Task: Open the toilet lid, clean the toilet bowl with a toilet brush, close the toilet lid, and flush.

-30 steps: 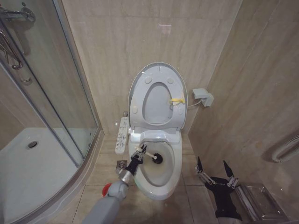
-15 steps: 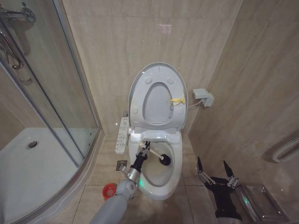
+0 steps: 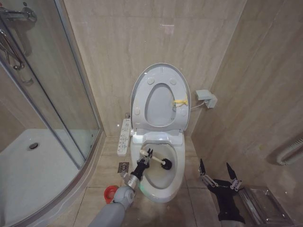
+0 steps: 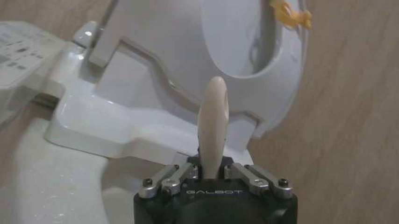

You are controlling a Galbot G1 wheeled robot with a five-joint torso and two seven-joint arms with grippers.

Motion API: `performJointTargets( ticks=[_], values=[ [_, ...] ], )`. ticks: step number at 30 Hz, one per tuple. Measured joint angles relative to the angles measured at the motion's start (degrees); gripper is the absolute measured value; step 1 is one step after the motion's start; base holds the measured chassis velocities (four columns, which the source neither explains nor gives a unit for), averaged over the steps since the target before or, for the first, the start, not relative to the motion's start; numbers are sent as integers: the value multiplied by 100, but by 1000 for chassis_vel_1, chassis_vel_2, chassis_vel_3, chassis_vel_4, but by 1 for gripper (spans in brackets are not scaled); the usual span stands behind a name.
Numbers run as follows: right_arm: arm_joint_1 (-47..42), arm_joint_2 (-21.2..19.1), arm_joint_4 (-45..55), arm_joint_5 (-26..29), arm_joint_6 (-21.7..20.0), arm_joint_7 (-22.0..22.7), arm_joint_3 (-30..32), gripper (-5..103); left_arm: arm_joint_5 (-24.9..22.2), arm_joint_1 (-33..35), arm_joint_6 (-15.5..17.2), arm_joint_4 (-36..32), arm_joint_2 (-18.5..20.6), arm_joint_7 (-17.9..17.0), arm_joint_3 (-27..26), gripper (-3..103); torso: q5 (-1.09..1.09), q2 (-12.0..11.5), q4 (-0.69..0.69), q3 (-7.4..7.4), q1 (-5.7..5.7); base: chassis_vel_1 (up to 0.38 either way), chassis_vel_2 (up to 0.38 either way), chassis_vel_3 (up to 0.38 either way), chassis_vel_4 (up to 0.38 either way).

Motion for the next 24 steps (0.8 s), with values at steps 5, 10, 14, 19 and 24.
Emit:
performJointTargets(
  ticks=[5, 10, 14, 19, 24],
  values=[
    [0, 0, 0, 0, 0, 0, 0, 100, -86, -26, -20, -45, 58, 43, 42, 18, 0, 0, -1, 0, 0, 0, 0, 0, 0],
    [0, 0, 0, 0, 0, 0, 0, 100, -1097, -16, 147, -775, 275, 74, 263, 18, -1, -1, -3, 1, 1, 0, 0, 0, 0],
    [0, 0, 0, 0, 0, 1, 1, 100, -1744, 21, 424, -1394, 544, -53, 386, 18, -3, 0, -4, 1, 0, 0, 0, 0, 0],
    [0, 1, 0, 0, 0, 0, 0, 100, -1373, -136, 414, -947, 487, -72, 357, 18, -2, 0, 1, 1, 0, 0, 0, 0, 0],
    [0, 0, 0, 0, 0, 1, 0, 100, -415, -219, 225, -325, 234, -95, 359, 18, -1, 0, 0, 0, 0, 0, 0, 0, 0]
  ],
)
